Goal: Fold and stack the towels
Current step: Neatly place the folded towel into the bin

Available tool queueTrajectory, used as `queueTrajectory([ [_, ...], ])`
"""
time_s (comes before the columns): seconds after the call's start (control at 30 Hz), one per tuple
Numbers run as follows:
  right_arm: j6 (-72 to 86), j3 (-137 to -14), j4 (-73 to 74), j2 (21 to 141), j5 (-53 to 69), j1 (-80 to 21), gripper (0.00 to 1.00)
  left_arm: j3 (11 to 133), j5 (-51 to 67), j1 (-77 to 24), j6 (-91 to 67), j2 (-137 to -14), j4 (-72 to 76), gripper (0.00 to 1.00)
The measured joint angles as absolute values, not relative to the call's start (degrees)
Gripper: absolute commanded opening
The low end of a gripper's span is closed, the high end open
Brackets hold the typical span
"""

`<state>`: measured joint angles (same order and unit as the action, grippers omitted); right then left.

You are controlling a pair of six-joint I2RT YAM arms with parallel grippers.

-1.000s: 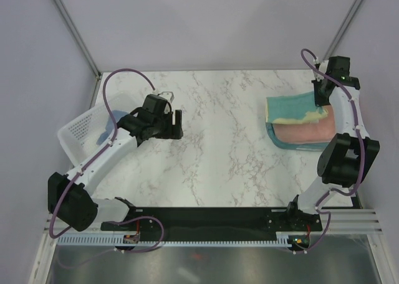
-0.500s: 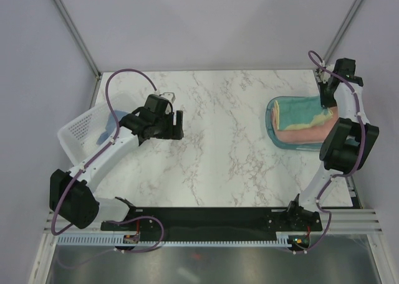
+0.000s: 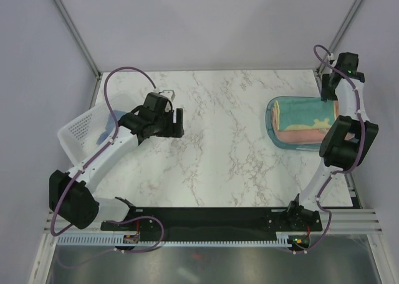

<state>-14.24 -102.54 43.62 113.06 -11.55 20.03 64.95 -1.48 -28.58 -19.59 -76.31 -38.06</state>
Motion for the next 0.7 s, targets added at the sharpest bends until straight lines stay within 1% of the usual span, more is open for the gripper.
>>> queueTrajectory([
  [0.13,-9.4,-103.6,43.0,110.9,-11.9,19.0,0.60,66.3,-2.5,-28.6,-19.6,-75.1,-38.0,0.81],
  [0.27,-4.5,-101.1,41.5,104.8,-10.0,15.9,0.63,67.8,-3.4,-28.6,-19.6,-73.2,-38.0,0.80],
  [0.37,-1.4,-95.8,38.7,98.4,-7.1,12.6,0.56,68.6,-4.3,-28.6,-19.6,-72.3,-38.0,0.80],
  [0.4,-0.6,-94.8,38.3,97.3,-6.5,11.8,0.50,68.6,-4.5,-28.6,-19.6,-71.8,-38.0,0.80],
  [0.47,0.9,-93.5,37.1,96.6,-5.6,11.4,0.45,68.6,-4.8,-28.6,-19.6,-70.7,-38.1,0.80],
  [0.5,1.7,-92.7,36.4,96.8,-5.4,11.6,0.40,68.6,-5.3,-28.6,-19.6,-70.2,-38.1,0.80],
  [0.7,5.4,-85.1,33.5,100.0,-2.5,12.6,0.39,68.2,-9.1,-28.1,-19.7,-68.3,-38.1,0.80],
])
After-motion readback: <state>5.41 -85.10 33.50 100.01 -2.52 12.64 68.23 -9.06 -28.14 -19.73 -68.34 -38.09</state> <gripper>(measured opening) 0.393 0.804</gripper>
